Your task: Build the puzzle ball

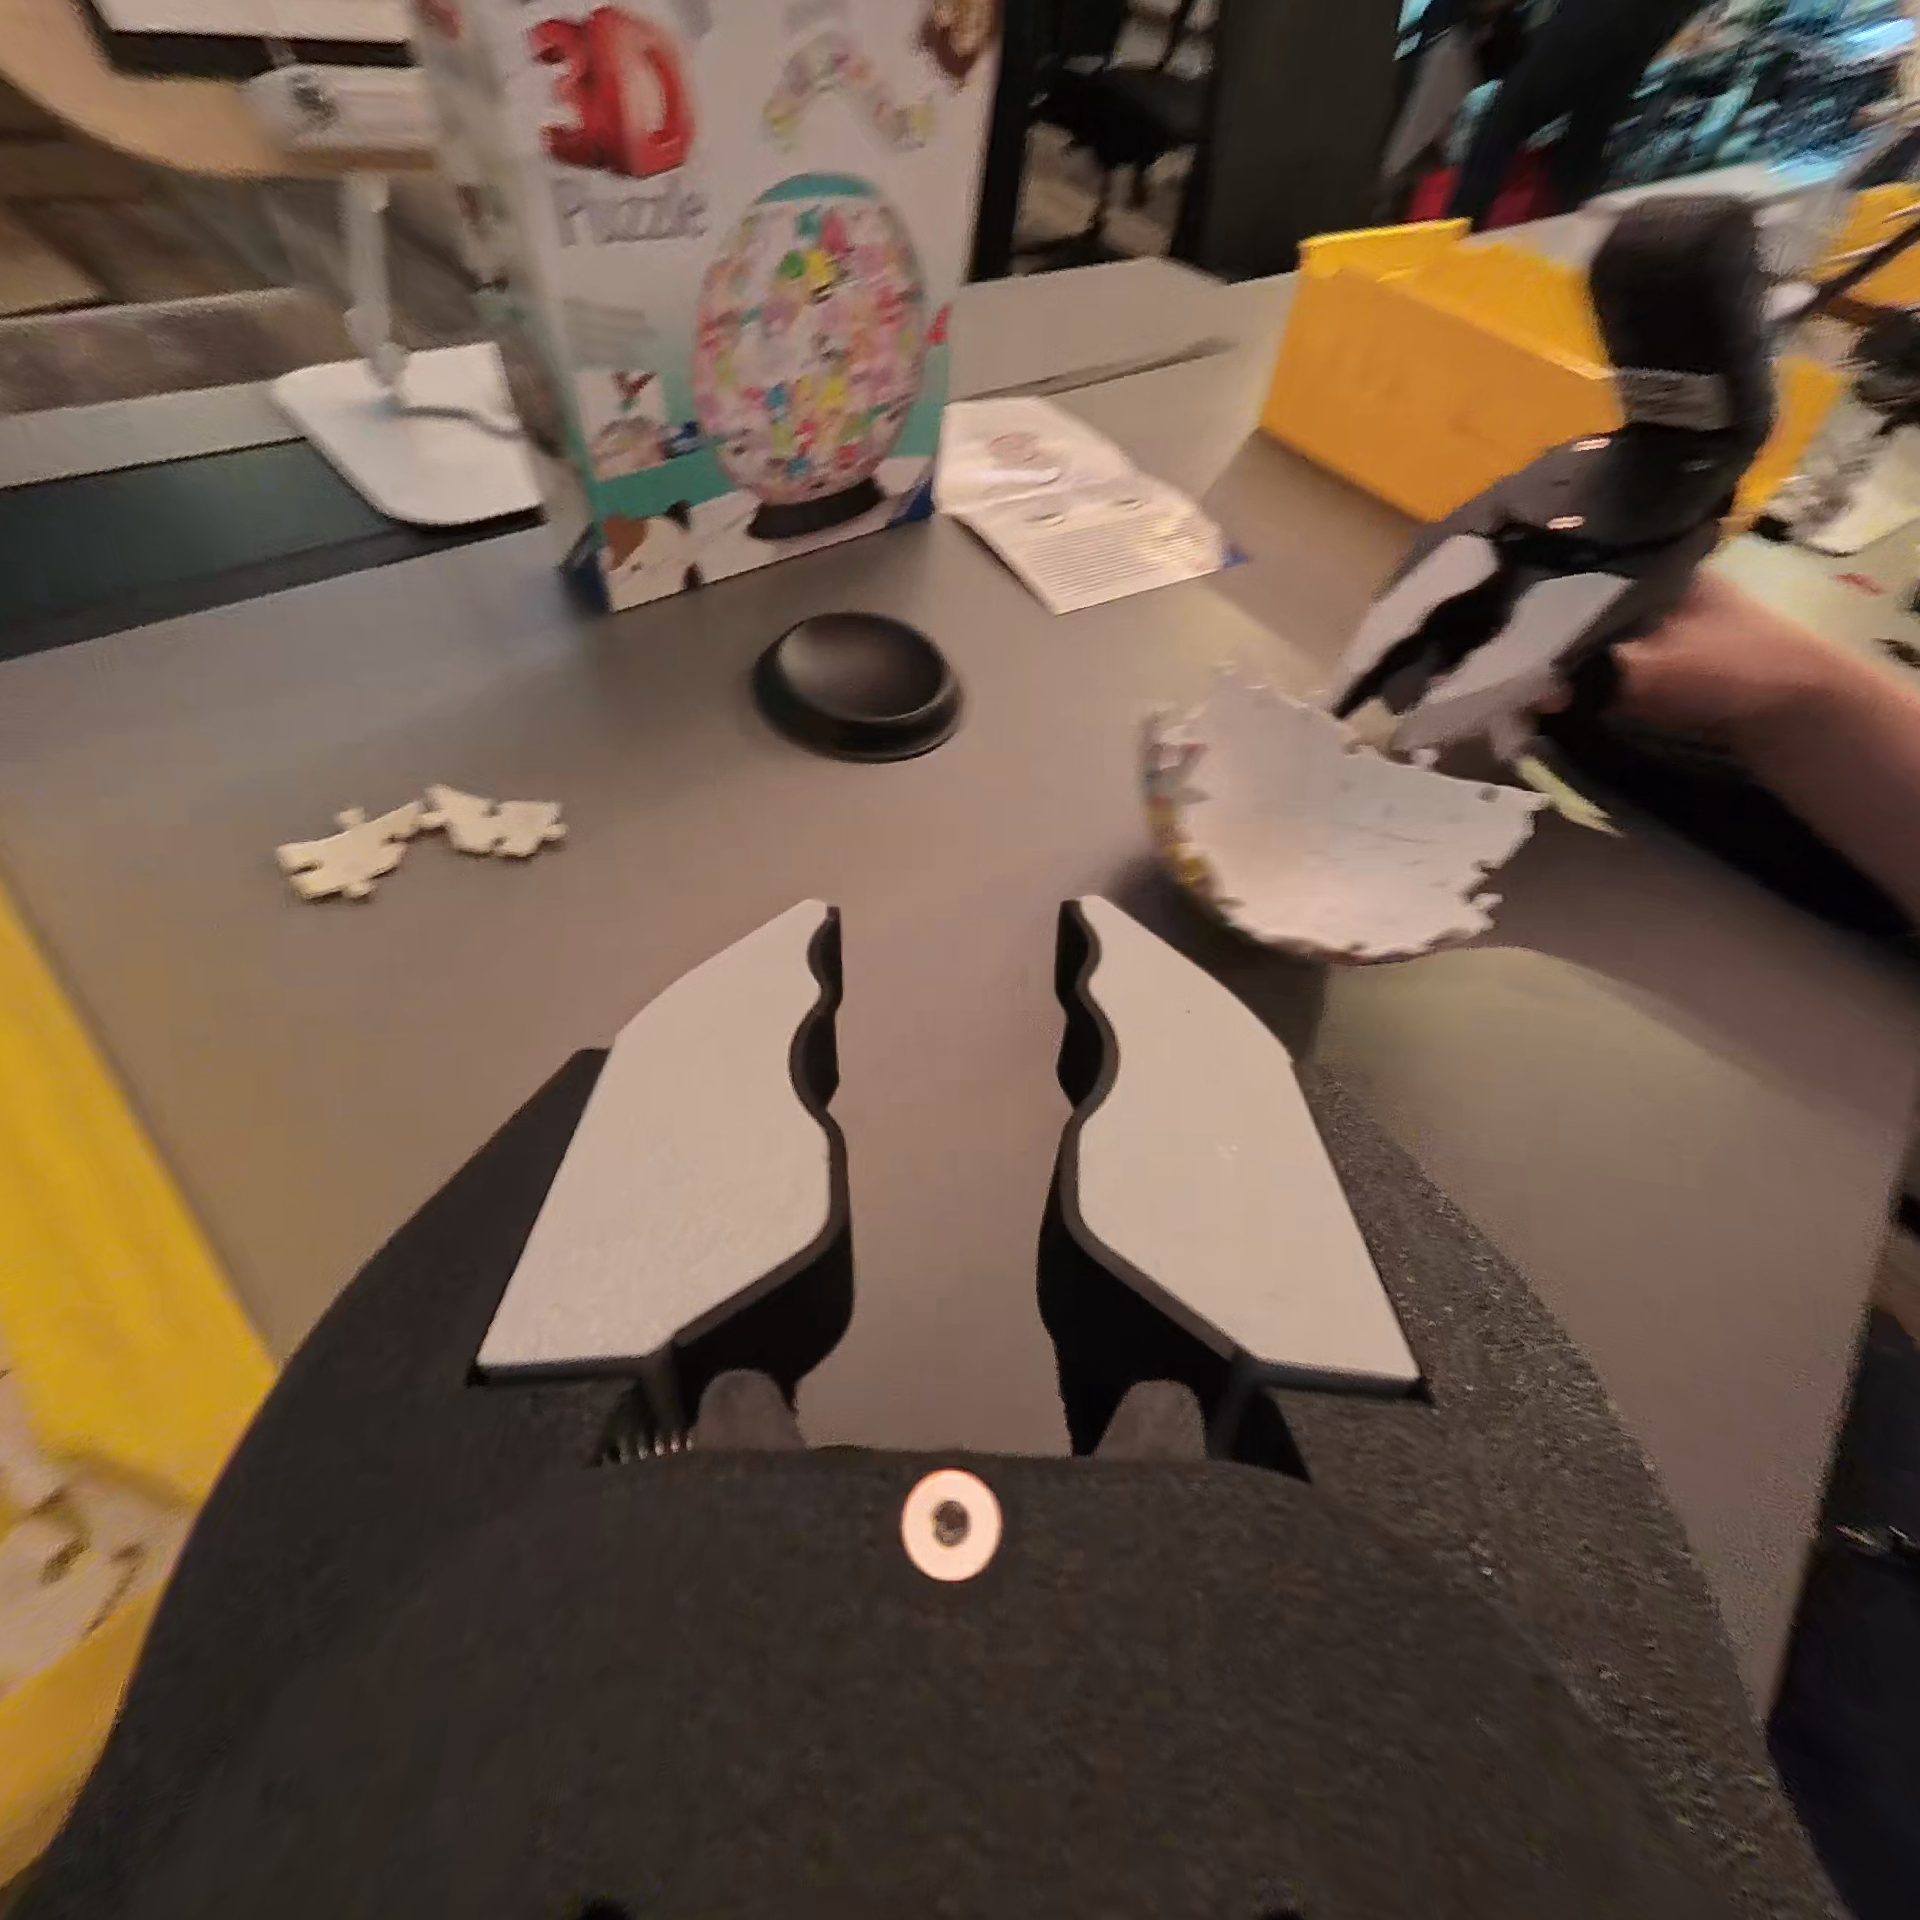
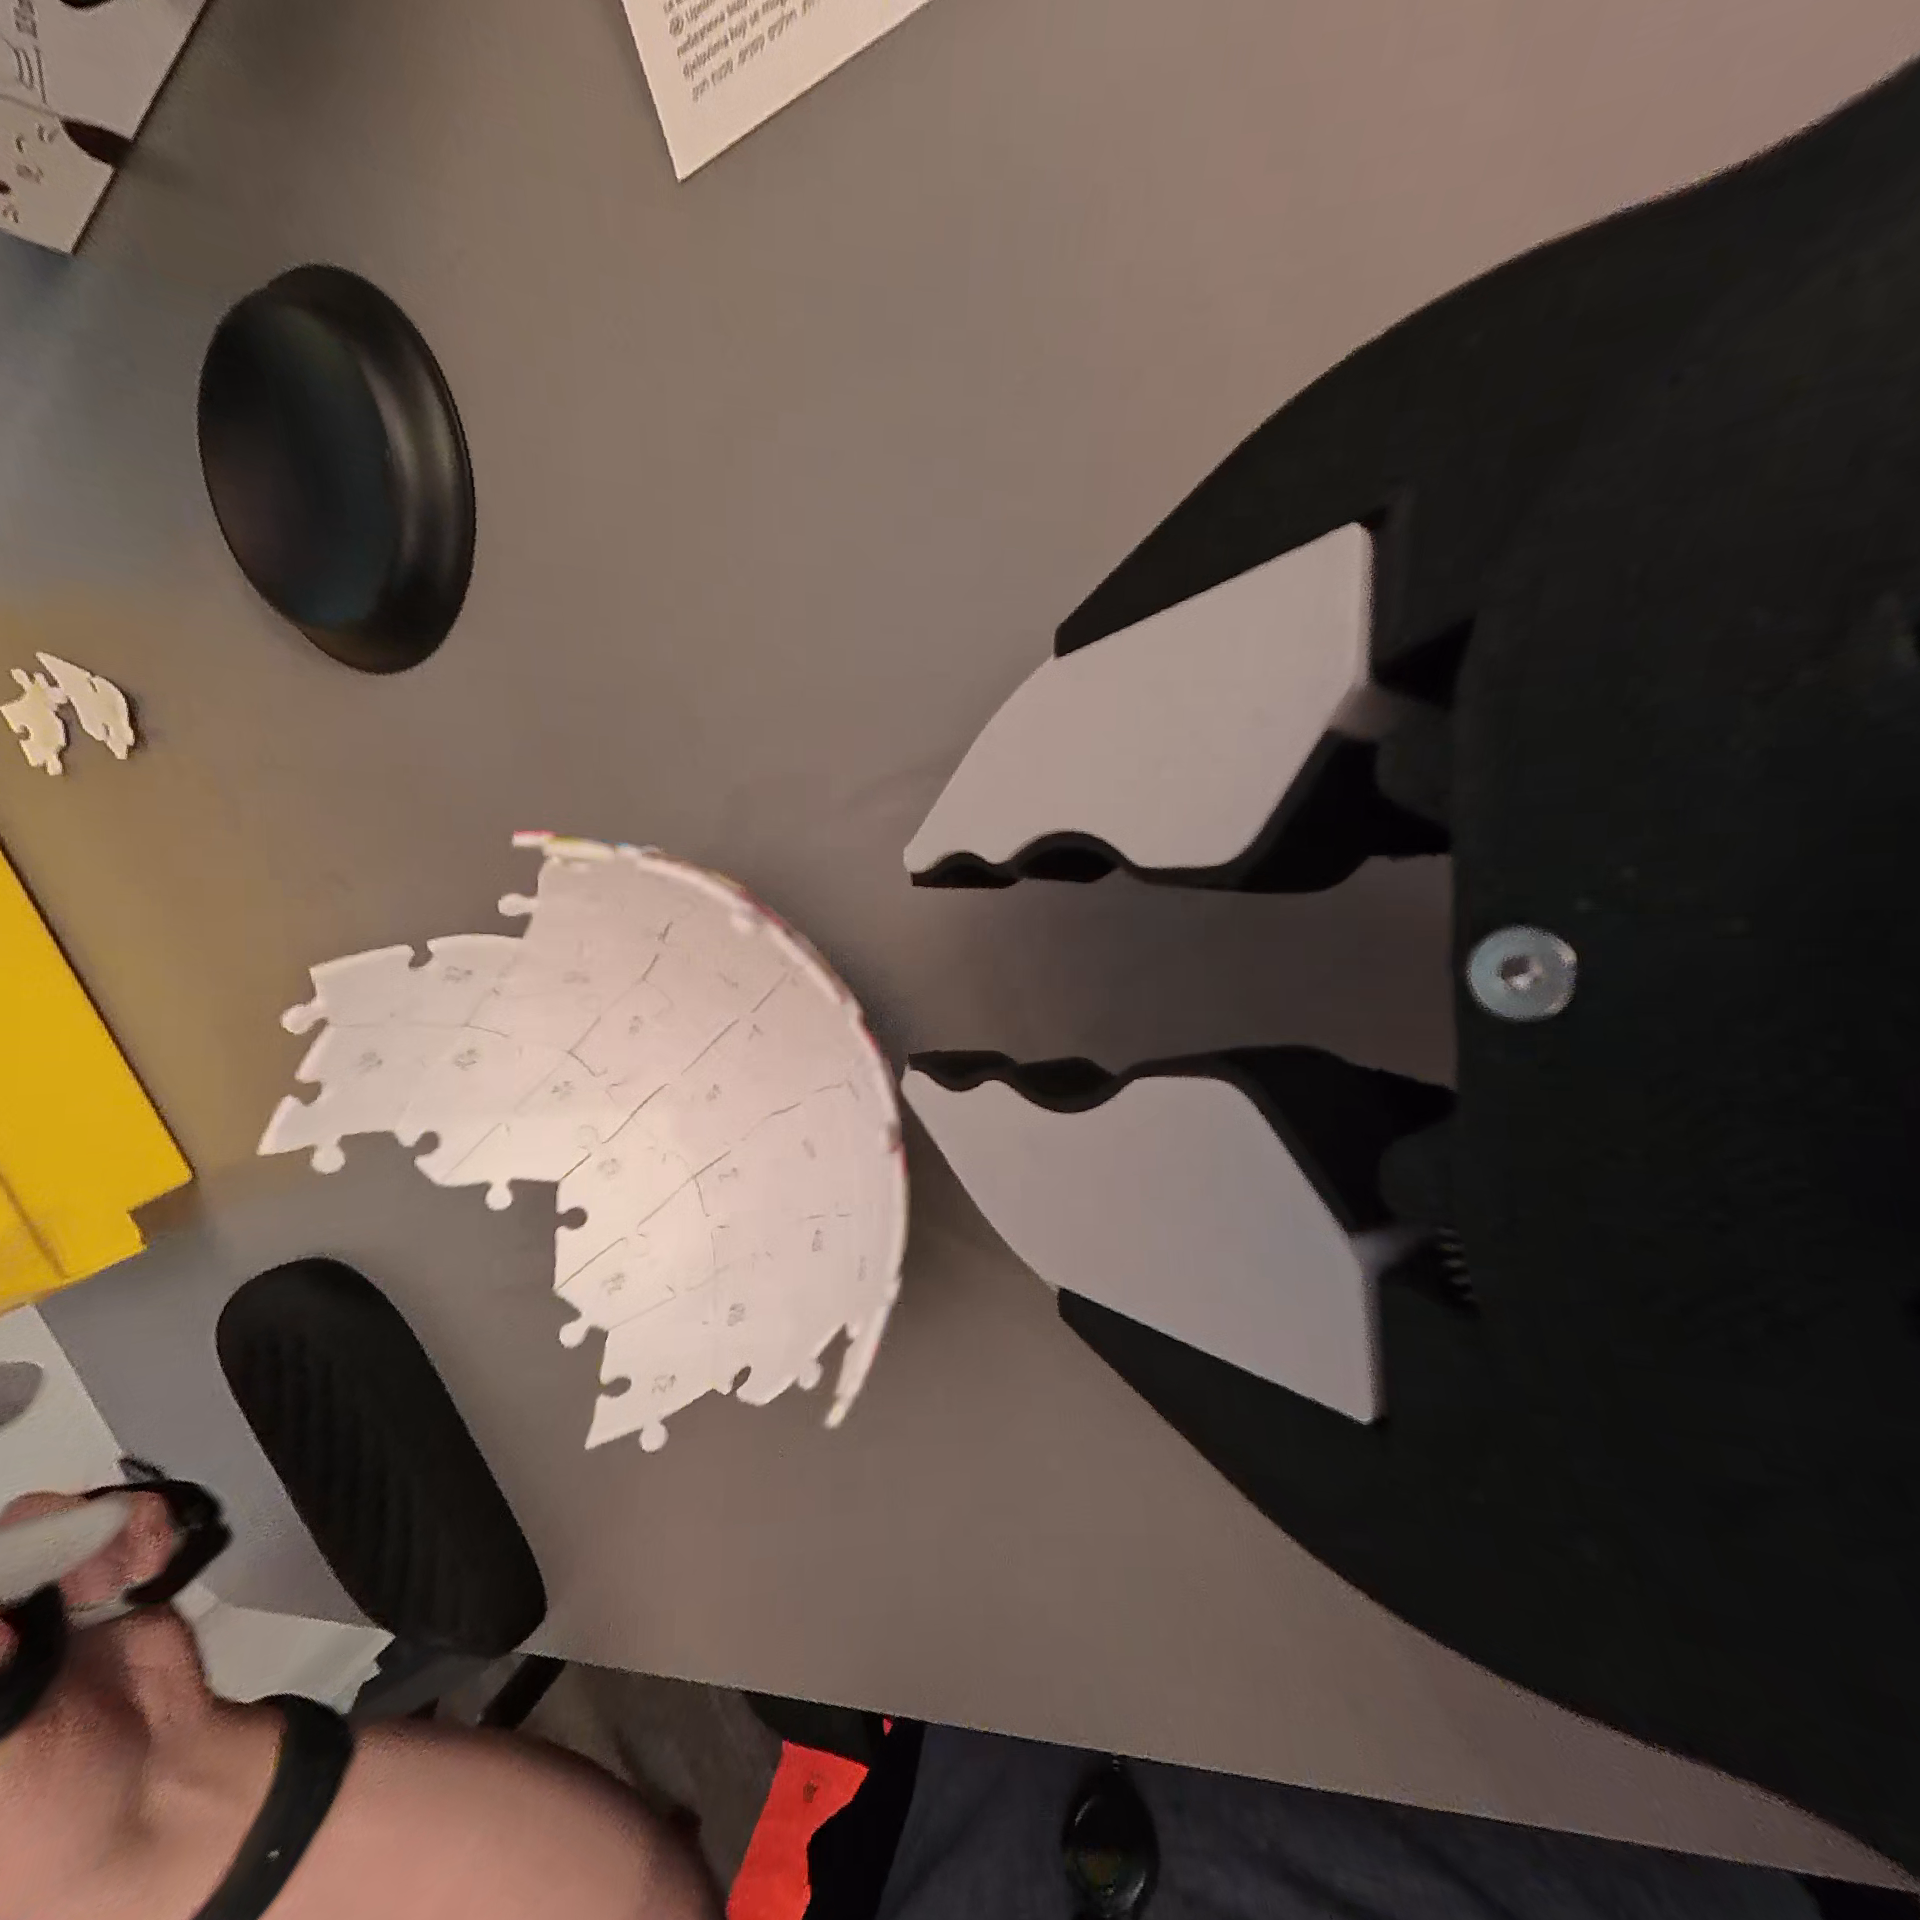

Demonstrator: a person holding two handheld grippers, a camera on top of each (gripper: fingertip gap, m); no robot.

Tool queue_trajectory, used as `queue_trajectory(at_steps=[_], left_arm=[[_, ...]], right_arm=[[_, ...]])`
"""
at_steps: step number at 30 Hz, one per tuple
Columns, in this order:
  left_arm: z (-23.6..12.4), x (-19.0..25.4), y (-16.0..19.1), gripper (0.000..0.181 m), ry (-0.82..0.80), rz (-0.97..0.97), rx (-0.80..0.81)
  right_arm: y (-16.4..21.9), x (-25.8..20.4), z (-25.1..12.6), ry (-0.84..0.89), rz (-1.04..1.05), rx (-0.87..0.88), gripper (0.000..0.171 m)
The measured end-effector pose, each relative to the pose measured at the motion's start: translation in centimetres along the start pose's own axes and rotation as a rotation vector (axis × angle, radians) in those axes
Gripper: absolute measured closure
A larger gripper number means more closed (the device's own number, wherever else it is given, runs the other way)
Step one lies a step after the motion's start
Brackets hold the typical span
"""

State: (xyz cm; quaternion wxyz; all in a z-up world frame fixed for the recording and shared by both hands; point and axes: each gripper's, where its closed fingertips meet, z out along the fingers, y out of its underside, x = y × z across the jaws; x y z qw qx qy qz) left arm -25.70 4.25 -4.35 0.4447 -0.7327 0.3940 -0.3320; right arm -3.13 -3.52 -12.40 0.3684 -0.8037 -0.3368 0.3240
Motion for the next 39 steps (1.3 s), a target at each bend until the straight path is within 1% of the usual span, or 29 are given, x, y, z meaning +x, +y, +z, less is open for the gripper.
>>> queue_trajectory(at_steps=[3, 5, 7, 9, 11, 14, 17, 18, 20, 24, 26, 27, 31, 35, 39], left_arm=[[0.3, -2.7, 0.3, 0.141, -0.133, 0.048, -0.110], [0.4, -4.2, 0.0, 0.140, -0.211, 0.122, -0.189], [0.5, -5.5, -1.1, 0.141, -0.270, 0.208, -0.250], [0.6, -7.0, -2.6, 0.142, -0.285, 0.278, -0.304], [1.3, -8.5, -3.9, 0.145, -0.246, 0.303, -0.366], [2.8, -10.6, -5.1, 0.145, -0.153, 0.270, -0.466], [4.9, -11.4, -5.8, 0.147, -0.030, 0.276, -0.534], [5.6, -11.7, -5.6, 0.149, 0.003, 0.299, -0.580], [6.9, -12.9, -4.3, 0.149, 0.018, 0.384, -0.722], [8.5, -16.6, -0.3, 0.144, -0.037, 0.636, -1.056], [8.6, -18.4, 1.3, 0.147, -0.070, 0.699, -1.206], [8.6, -18.7, 2.0, 0.148, -0.052, 0.699, -1.252], [10.1, -18.5, 3.0, 0.147, 0.057, 0.686, -1.268], [10.8, -19.0, 3.4, 0.145, 0.059, 0.663, -1.305], [10.4, -19.3, 4.3, 0.144, 0.063, 0.604, -1.348]], right_arm=[[0.3, -0.3, 0.5, -0.007, -0.016, -0.032, 0.141], [0.7, -0.2, 0.6, 0.002, -0.010, -0.053, 0.140], [1.0, 0.1, 0.6, 0.018, -0.009, -0.066, 0.140], [1.1, 0.3, 0.4, 0.024, -0.002, -0.066, 0.140], [1.0, 0.3, 0.4, 0.019, 0.010, -0.060, 0.140], [1.4, 0.5, 0.5, 0.013, 0.035, -0.072, 0.140], [1.7, 0.8, 0.7, 0.014, 0.046, -0.084, 0.140], [1.6, 0.8, 0.7, 0.012, 0.050, -0.077, 0.140], [1.5, 0.9, 0.6, 0.008, 0.056, -0.066, 0.140], [1.1, 0.7, 0.4, -0.002, 0.043, -0.046, 0.140], [0.4, 0.2, 0.2, -0.008, -0.011, -0.021, 0.141], [0.1, -0.1, 0.2, -0.006, -0.039, -0.007, 0.142], [0.5, 0.1, 0.2, -0.004, -0.028, -0.032, 0.142], [0.7, 0.2, 0.2, -0.011, -0.027, -0.044, 0.142], [0.3, -0.2, 0.1, -0.015, -0.056, -0.035, 0.142]])
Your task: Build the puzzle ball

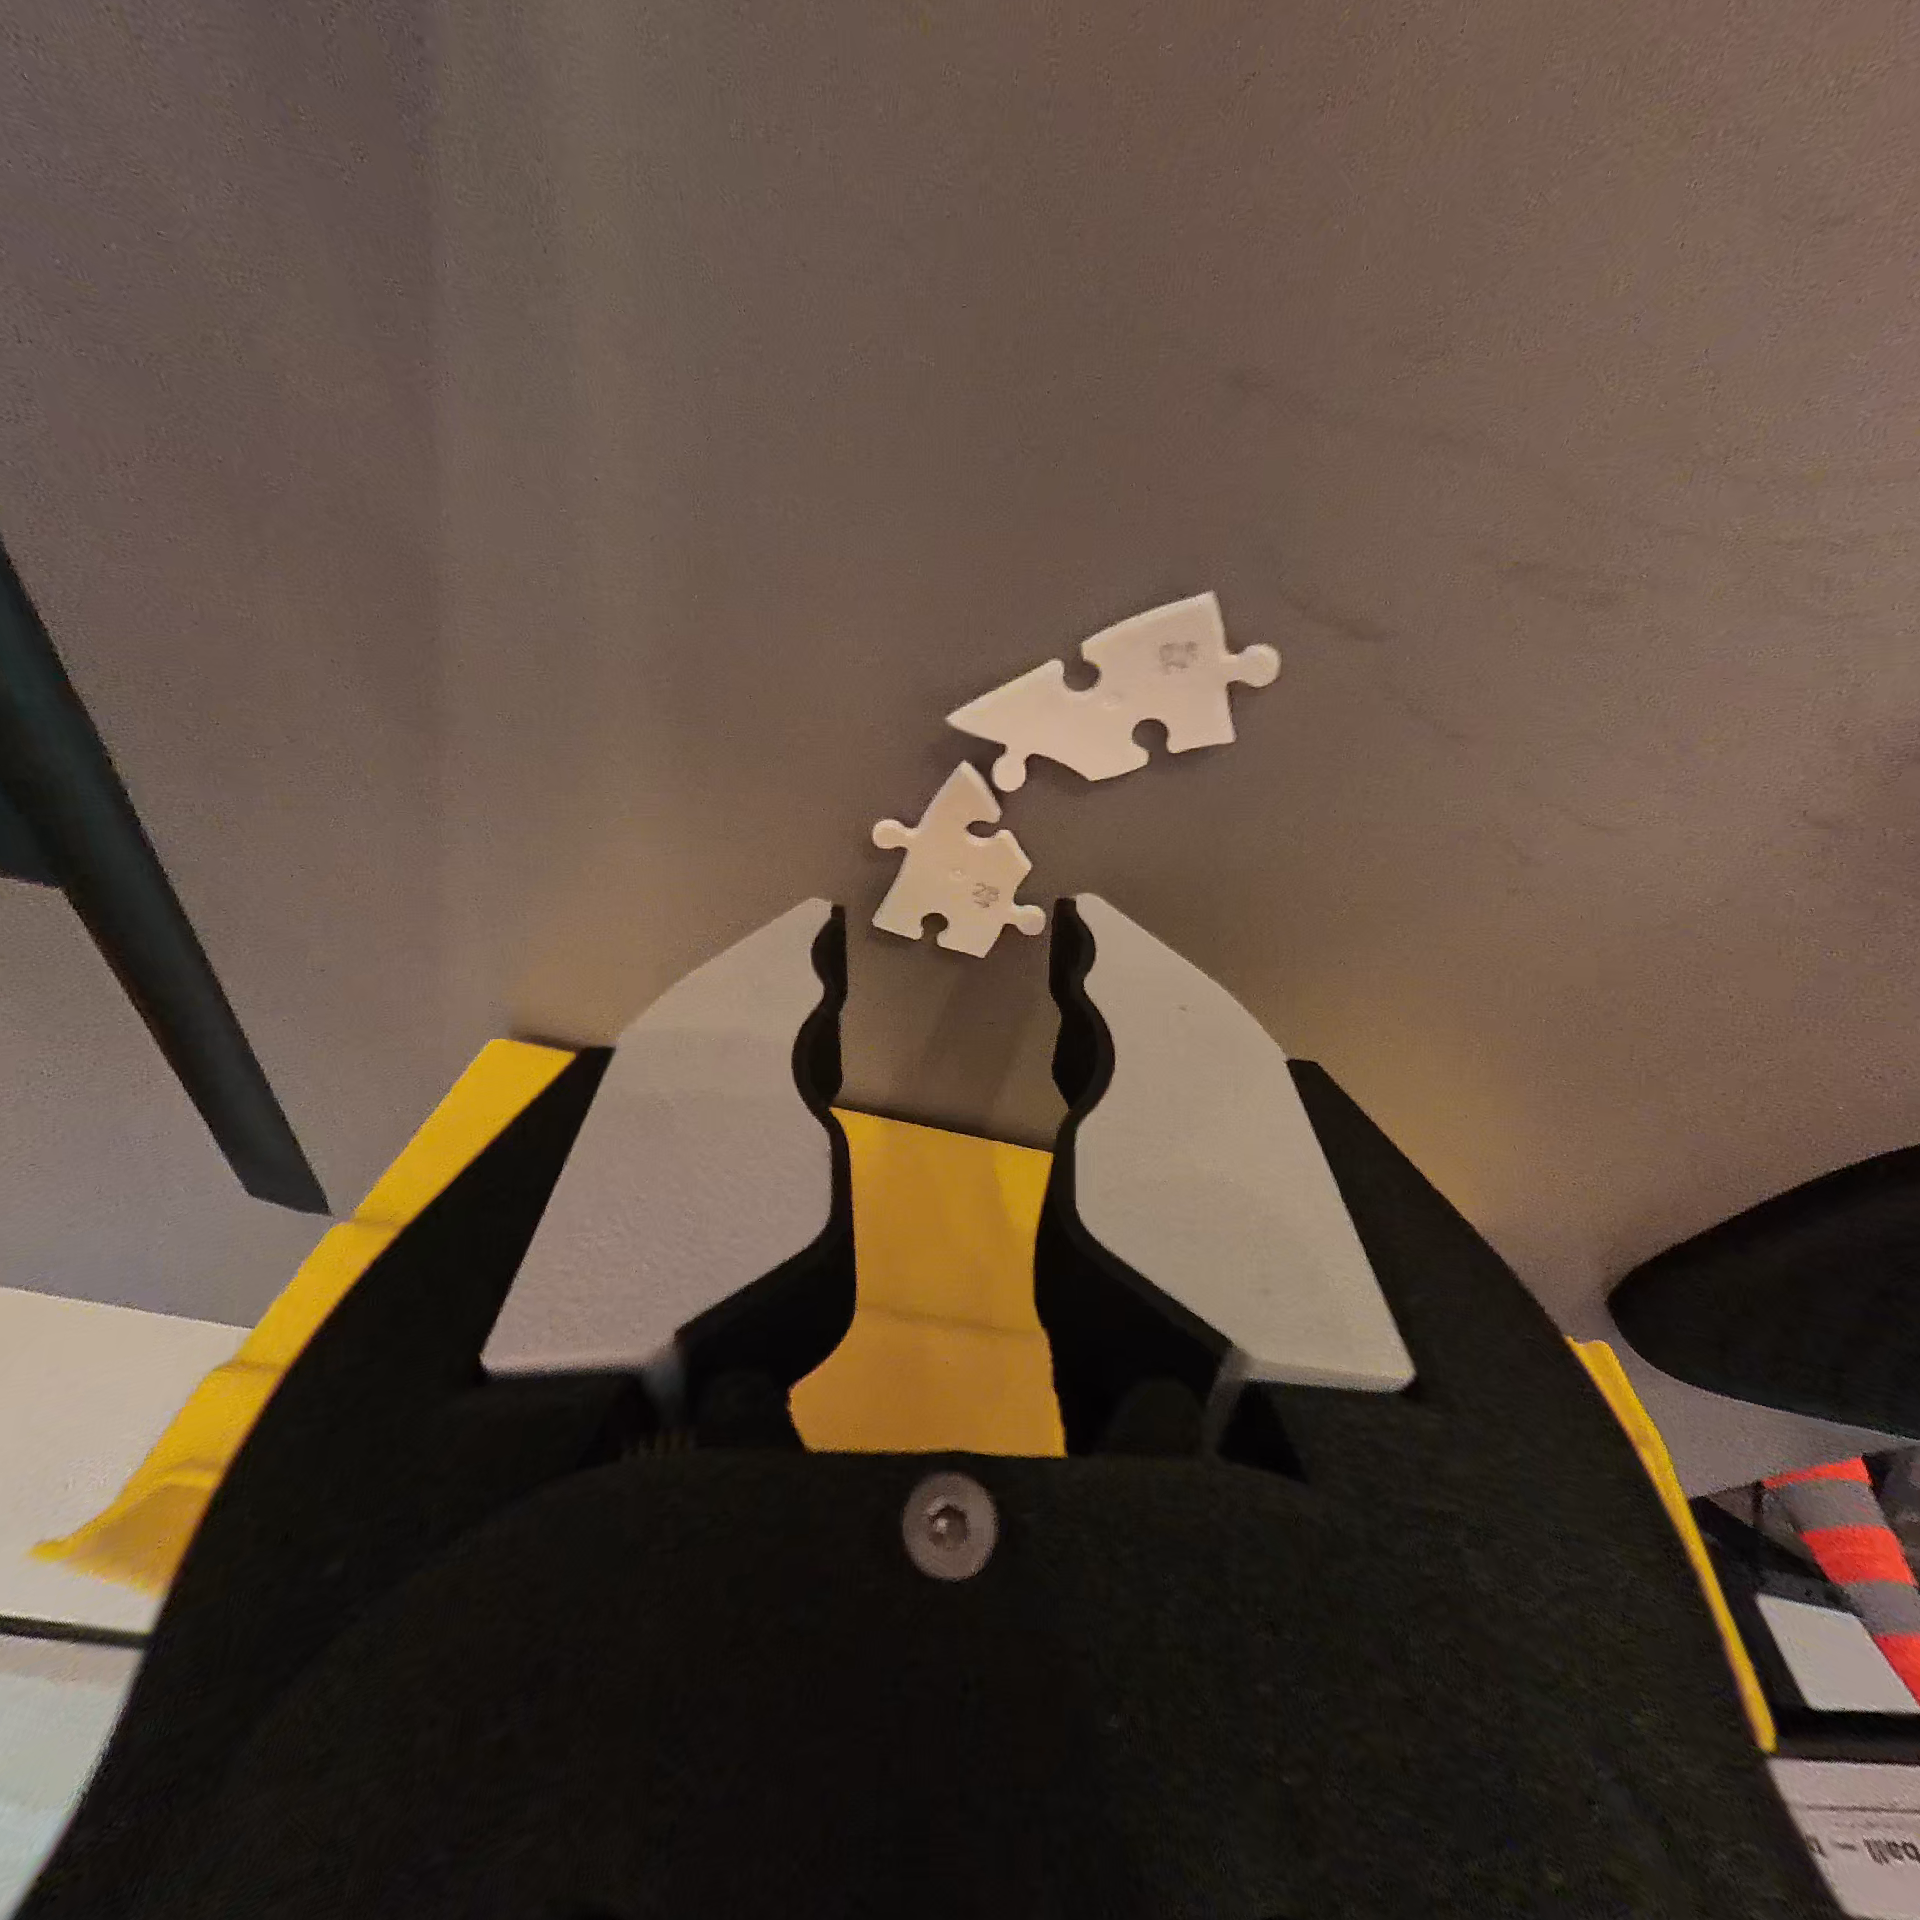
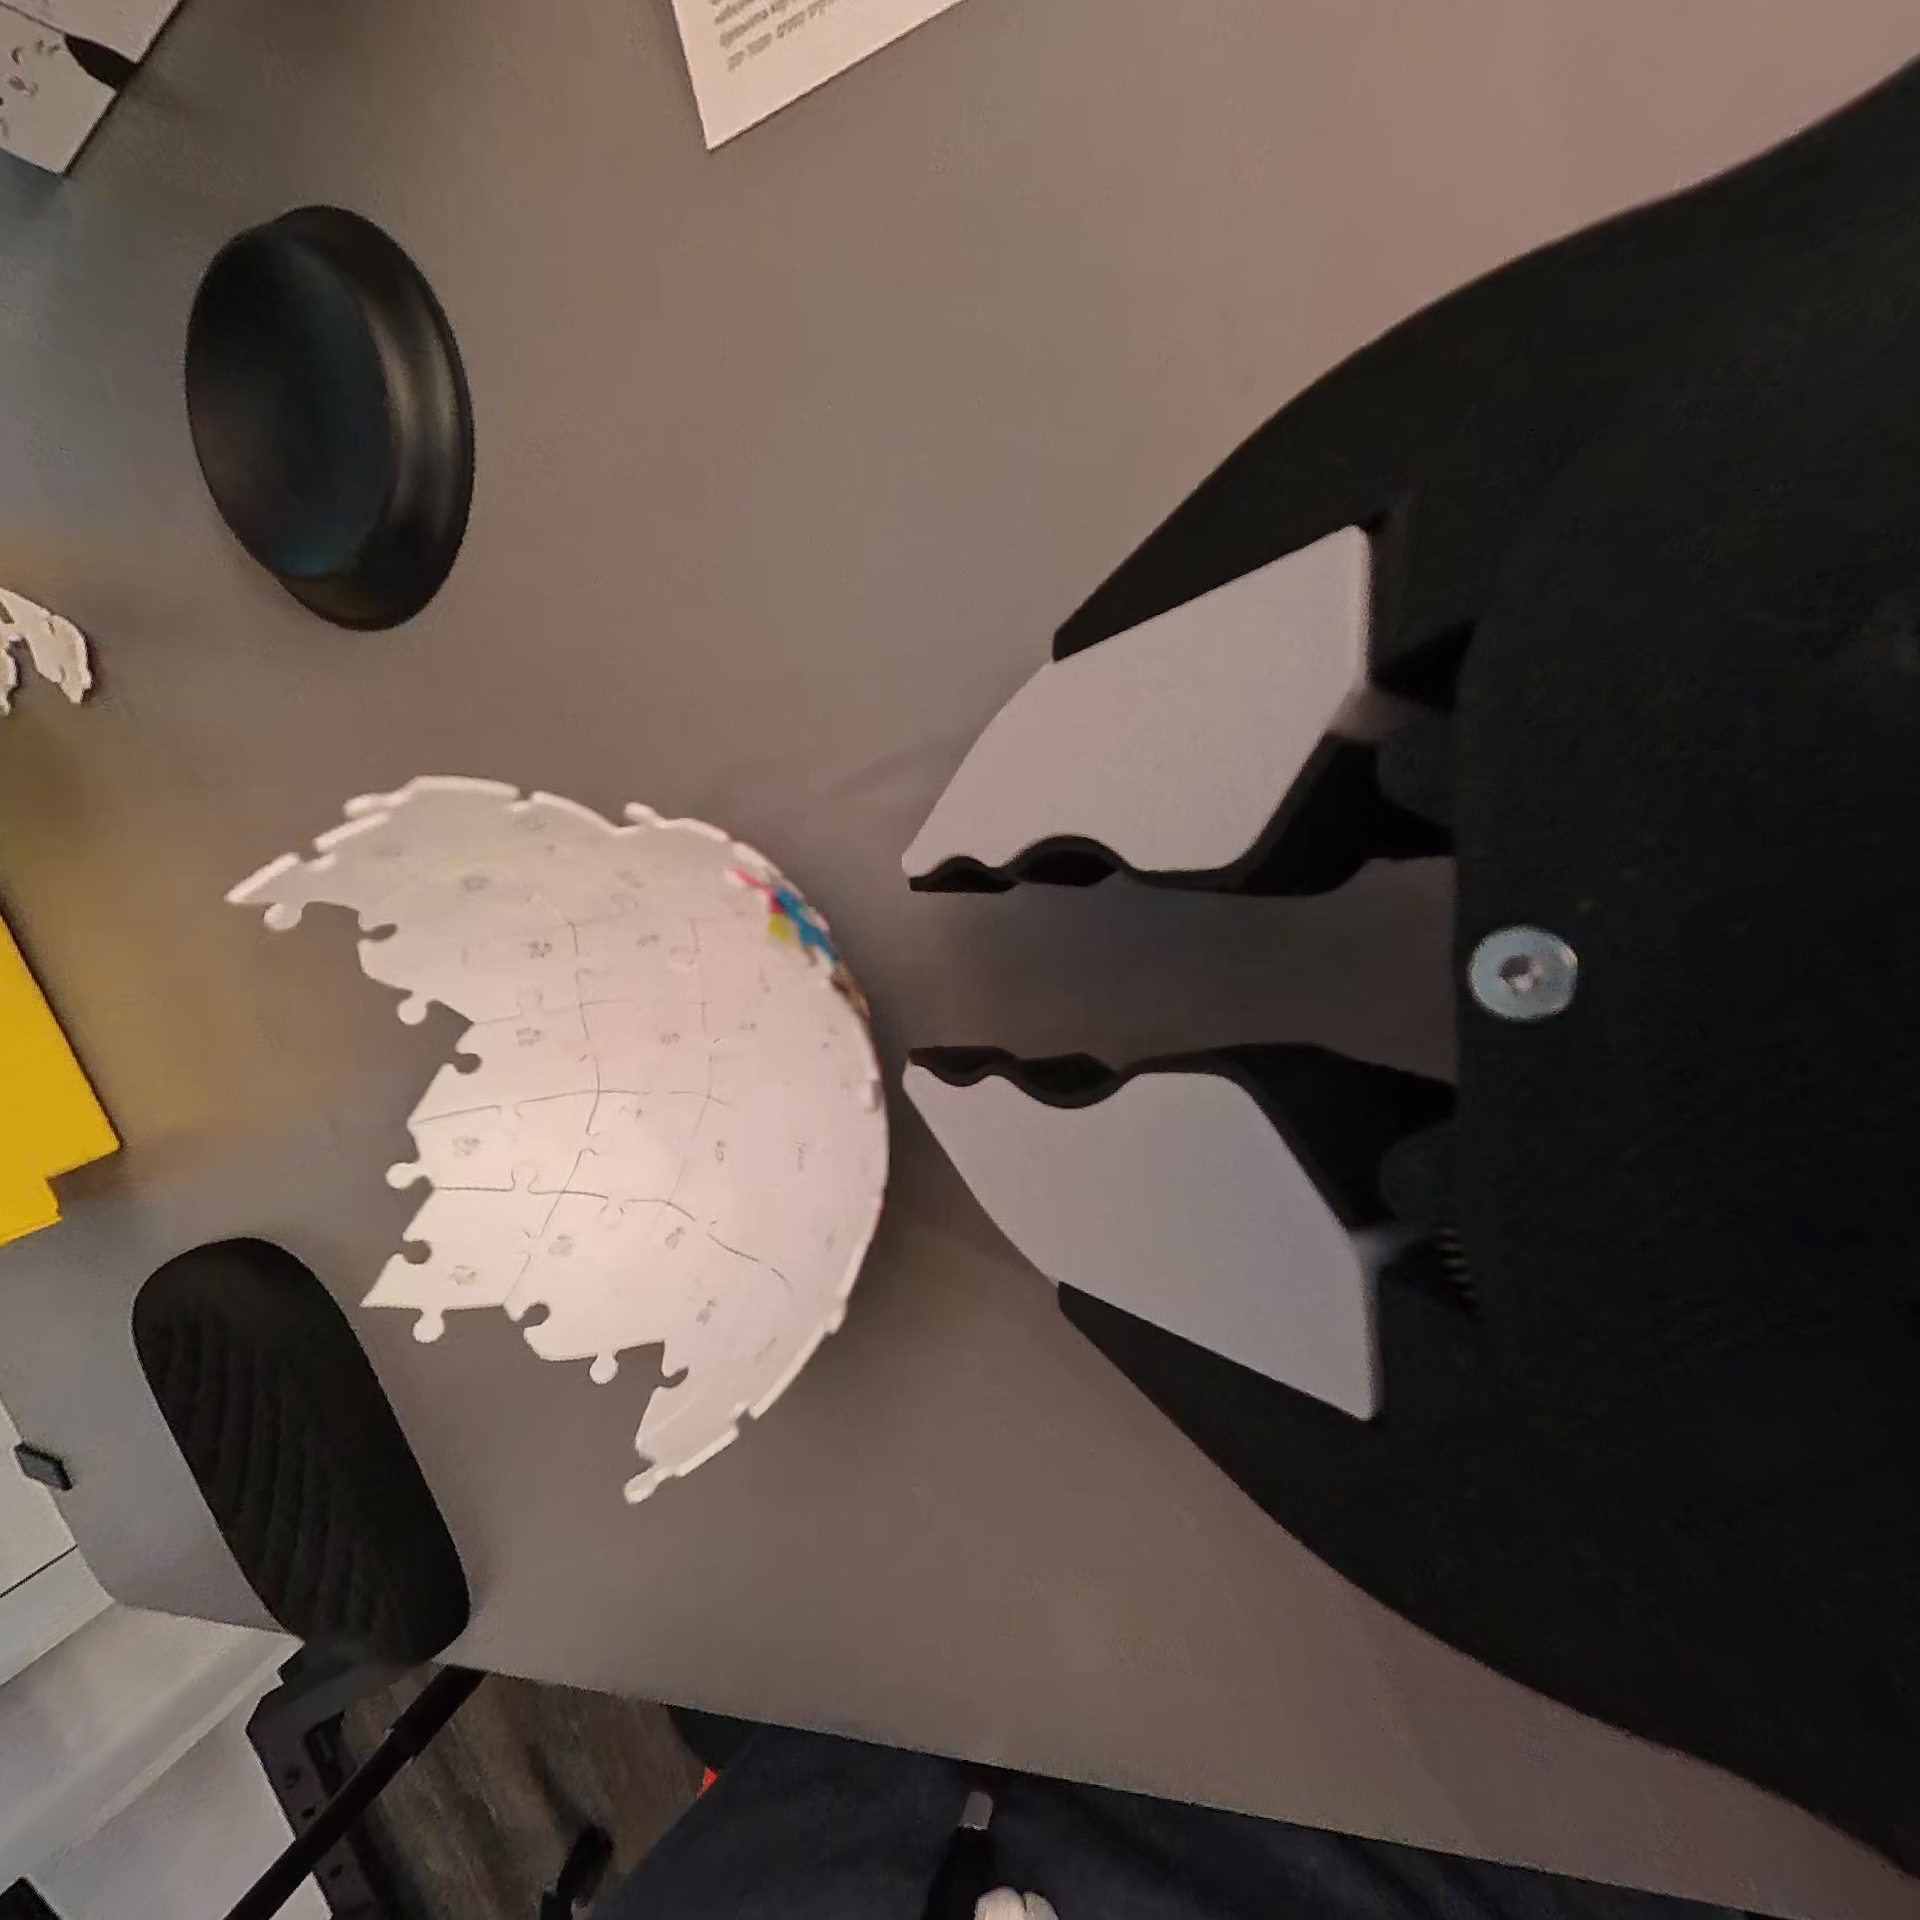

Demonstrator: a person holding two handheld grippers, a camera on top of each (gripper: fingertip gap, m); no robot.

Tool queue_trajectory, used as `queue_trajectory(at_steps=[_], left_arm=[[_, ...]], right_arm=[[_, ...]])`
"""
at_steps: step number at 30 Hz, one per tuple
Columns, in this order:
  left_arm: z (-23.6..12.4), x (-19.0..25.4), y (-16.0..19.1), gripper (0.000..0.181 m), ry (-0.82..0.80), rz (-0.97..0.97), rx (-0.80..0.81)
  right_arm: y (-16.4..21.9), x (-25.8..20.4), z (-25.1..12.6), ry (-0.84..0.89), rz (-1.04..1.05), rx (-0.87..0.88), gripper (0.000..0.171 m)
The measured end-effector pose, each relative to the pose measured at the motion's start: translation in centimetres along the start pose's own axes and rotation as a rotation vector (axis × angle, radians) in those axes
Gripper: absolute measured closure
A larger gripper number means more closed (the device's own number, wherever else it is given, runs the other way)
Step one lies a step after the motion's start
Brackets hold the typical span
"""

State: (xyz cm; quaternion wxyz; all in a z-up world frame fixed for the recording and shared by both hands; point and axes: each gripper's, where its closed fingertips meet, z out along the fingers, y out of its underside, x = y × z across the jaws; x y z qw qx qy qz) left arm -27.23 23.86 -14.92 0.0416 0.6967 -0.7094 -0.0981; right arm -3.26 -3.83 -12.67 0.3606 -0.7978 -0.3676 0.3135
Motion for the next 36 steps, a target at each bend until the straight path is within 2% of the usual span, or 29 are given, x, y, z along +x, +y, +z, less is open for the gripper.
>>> queue_trajectory(at_steps=[11, 12, 13, 16, 23, 24, 26, 30, 35, 36], left_arm=[[0.6, 1.1, 0.3, 0.160, 0.049, -0.151, 0.005], [0.4, 1.3, 0.2, 0.174, 0.048, -0.165, 0.028], [0.2, 1.4, 0.1, 0.176, 0.039, -0.182, 0.057], [-0.7, 2.2, 0.2, 0.181, 0.045, -0.216, 0.124], [-2.1, 3.1, 1.0, 0.181, 0.017, -0.234, 0.166], [-2.2, 2.8, 0.9, 0.181, -0.007, -0.223, 0.177], [-2.0, 2.2, 0.6, 0.156, -0.028, -0.215, 0.182], [-0.7, 2.2, 0.0, 0.136, 0.025, -0.147, 0.128], [0.5, 2.5, 0.6, 0.135, 0.015, -0.076, 0.010], [0.6, 2.8, 0.5, 0.141, 0.031, -0.074, 0.004]], right_arm=[[0.1, -0.2, -0.1, 0.006, -0.024, -0.019, 0.143], [0.1, -0.2, -0.2, 0.007, -0.023, -0.016, 0.143], [0.1, -0.1, -0.2, 0.009, -0.020, -0.013, 0.143], [-0.1, 0.0, -0.3, 0.012, -0.018, 0.000, 0.143], [-0.2, 0.0, -0.5, 0.027, -0.028, 0.012, 0.143], [-0.3, 0.0, -0.5, 0.028, -0.030, 0.016, 0.143], [-0.4, 0.0, -0.5, 0.028, -0.026, 0.026, 0.143], [-0.4, 0.0, -0.6, 0.026, -0.026, 0.032, 0.143], [-0.4, 0.1, -1.1, 0.038, -0.021, 0.053, 0.144], [-0.4, 0.2, -1.3, 0.038, -0.017, 0.058, 0.144]])
